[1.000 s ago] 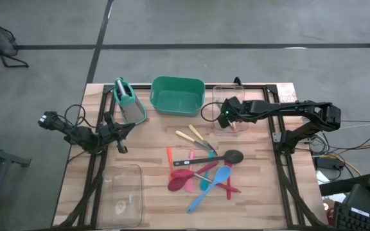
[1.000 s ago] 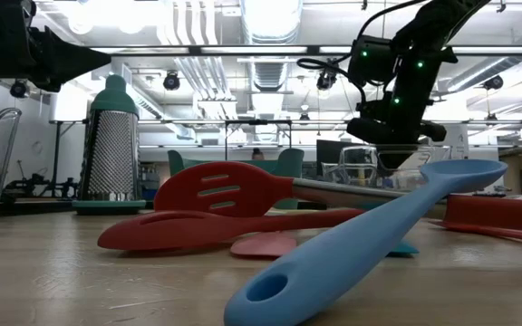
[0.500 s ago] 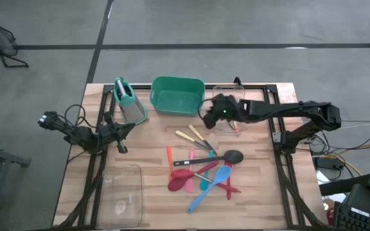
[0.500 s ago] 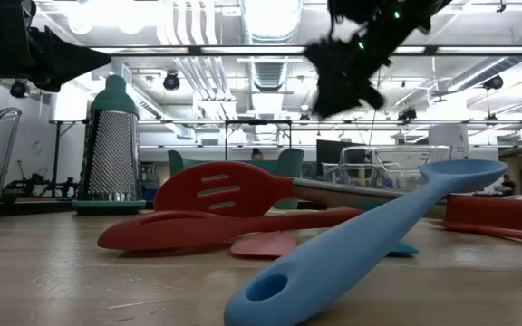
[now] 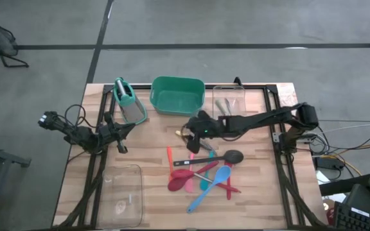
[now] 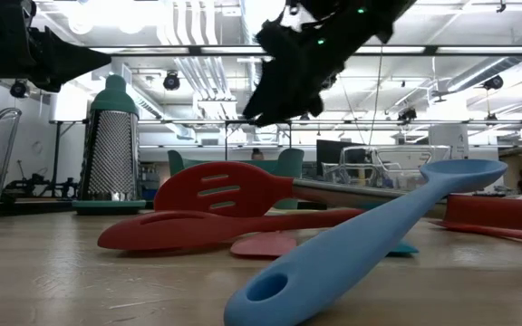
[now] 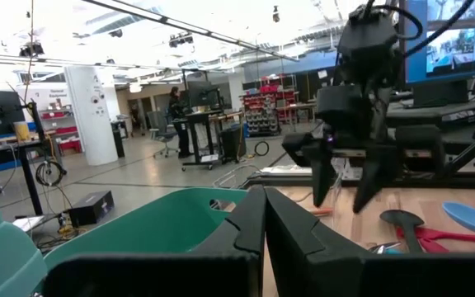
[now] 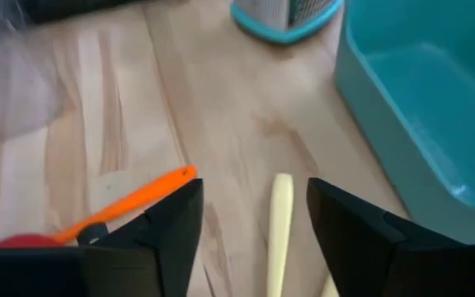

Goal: Pick & Place Kitchen Items
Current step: Put the left yellow knife into the top transparent bin

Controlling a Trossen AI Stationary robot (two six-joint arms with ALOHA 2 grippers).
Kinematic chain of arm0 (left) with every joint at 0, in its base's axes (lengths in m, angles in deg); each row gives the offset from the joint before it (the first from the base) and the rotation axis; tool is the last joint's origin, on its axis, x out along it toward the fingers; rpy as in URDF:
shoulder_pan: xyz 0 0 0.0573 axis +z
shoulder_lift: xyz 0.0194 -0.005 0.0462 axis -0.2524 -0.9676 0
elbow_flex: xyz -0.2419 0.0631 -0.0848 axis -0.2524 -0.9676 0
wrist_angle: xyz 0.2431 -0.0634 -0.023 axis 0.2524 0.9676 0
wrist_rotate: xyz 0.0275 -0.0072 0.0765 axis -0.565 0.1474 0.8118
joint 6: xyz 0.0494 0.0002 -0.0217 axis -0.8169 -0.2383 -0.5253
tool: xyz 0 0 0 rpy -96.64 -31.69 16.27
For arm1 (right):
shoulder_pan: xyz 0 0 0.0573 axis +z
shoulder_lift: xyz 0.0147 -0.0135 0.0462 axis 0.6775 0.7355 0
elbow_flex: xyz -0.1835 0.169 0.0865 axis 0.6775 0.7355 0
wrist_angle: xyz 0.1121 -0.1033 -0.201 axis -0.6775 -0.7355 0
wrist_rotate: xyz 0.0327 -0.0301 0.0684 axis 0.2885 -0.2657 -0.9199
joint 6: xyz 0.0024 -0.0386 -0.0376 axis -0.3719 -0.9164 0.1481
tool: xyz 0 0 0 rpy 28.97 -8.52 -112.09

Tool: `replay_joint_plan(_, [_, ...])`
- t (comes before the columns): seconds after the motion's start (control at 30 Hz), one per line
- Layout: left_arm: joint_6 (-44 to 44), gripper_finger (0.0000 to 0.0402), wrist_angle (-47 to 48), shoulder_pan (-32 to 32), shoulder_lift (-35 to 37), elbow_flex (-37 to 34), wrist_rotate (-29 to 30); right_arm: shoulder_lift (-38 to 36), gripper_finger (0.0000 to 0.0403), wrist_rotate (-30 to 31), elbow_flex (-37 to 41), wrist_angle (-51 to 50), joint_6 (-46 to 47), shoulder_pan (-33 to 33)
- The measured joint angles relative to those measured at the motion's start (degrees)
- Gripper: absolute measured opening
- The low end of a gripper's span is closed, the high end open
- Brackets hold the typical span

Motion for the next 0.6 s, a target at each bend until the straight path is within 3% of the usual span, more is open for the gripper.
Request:
replay_joint_plan(0.27, [0.0,0.0012,0.18,-0.01,-0.07,-0.01,-0.02,7.98,0.0267,-0.29,-5.79,-6.93,0.68,0.33])
replay_joint_plan(0.6, [0.0,0.0012,0.14,0.0,-0.13,0.0,-0.02,14.66,0.0233,-0.25,-8.13,-8.56,1.86,0.93])
